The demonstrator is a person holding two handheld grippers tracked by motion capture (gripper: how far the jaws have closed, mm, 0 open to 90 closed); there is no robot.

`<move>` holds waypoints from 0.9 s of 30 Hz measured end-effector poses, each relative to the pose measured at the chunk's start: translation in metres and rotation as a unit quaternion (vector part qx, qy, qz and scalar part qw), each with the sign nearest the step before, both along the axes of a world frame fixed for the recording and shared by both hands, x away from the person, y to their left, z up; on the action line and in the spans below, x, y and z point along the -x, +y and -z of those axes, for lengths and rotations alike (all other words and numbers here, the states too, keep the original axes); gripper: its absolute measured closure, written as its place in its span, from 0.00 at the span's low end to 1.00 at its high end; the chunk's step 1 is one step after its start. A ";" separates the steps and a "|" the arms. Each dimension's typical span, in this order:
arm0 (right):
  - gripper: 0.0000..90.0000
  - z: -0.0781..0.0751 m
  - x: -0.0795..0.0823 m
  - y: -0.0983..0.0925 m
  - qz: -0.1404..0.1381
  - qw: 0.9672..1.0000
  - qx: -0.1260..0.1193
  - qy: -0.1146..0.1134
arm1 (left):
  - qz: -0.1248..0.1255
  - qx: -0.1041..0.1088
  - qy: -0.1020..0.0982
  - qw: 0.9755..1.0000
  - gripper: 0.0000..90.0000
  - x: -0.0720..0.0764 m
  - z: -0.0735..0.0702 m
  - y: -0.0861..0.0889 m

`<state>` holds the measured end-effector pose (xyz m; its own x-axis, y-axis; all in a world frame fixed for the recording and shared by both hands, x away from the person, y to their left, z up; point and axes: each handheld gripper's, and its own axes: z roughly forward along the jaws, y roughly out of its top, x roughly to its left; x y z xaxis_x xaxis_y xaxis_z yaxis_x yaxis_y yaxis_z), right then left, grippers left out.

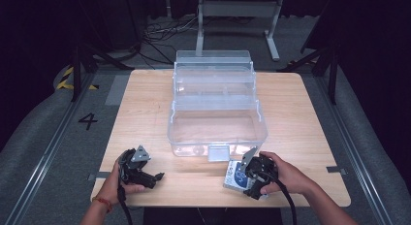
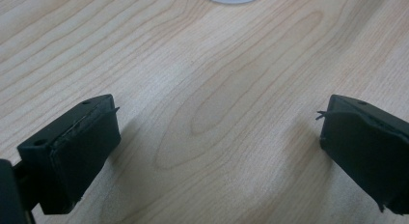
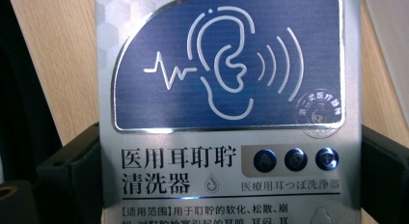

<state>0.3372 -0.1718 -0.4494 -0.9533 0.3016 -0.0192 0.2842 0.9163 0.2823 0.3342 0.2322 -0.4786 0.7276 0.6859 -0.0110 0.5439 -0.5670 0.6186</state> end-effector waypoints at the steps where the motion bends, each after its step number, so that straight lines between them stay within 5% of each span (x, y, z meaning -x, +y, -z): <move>1: 0.05 0.000 -0.001 -0.003 -0.004 1.000 -0.001 -0.004 | 0.002 -0.002 0.001 1.000 0.06 0.001 -0.002 -0.002; 3: 0.05 -0.001 0.001 -0.008 0.010 1.000 -0.010 -0.001 | 0.018 -0.007 -0.007 1.000 0.27 0.004 -0.009 -0.005; 6: 0.05 -0.003 0.002 -0.016 0.013 1.000 -0.016 -0.003 | 0.026 -0.014 -0.029 0.999 0.19 0.009 -0.021 -0.011; 8: 0.05 -0.006 0.005 -0.029 0.030 0.999 -0.032 -0.004 | 0.034 0.013 -0.057 0.998 0.24 0.013 -0.044 -0.015; 9: 0.05 -0.006 0.005 -0.029 0.030 0.999 -0.032 -0.004 | 0.034 0.013 -0.057 0.998 0.22 0.013 -0.044 -0.015; 10: 0.05 -0.006 0.006 -0.037 0.039 0.998 -0.039 -0.003 | 0.033 0.037 -0.074 0.996 0.20 0.015 -0.062 -0.019; 15: 0.05 -0.008 0.006 -0.052 0.053 0.998 -0.044 -0.009 | 0.055 0.044 -0.093 0.993 0.22 0.017 -0.089 -0.033; 18: 0.05 -0.010 0.005 -0.062 0.063 0.997 -0.046 -0.014 | 0.060 0.018 -0.104 0.993 0.27 0.011 -0.100 -0.050; 22: 0.05 -0.011 0.004 -0.073 0.082 0.995 -0.046 -0.023 | 0.092 -0.012 -0.123 0.988 0.33 -0.002 -0.109 -0.076; 27: 0.05 -0.009 0.003 -0.085 0.103 0.993 -0.053 -0.018 | 0.113 -0.031 -0.102 0.988 0.39 -0.025 -0.106 -0.098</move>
<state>0.3347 -0.2570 -0.4407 -0.8704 0.4923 -0.0110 0.4502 0.8047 0.3869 0.3591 0.1344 -0.3723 0.8450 0.5007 0.1879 0.2674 -0.6997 0.6625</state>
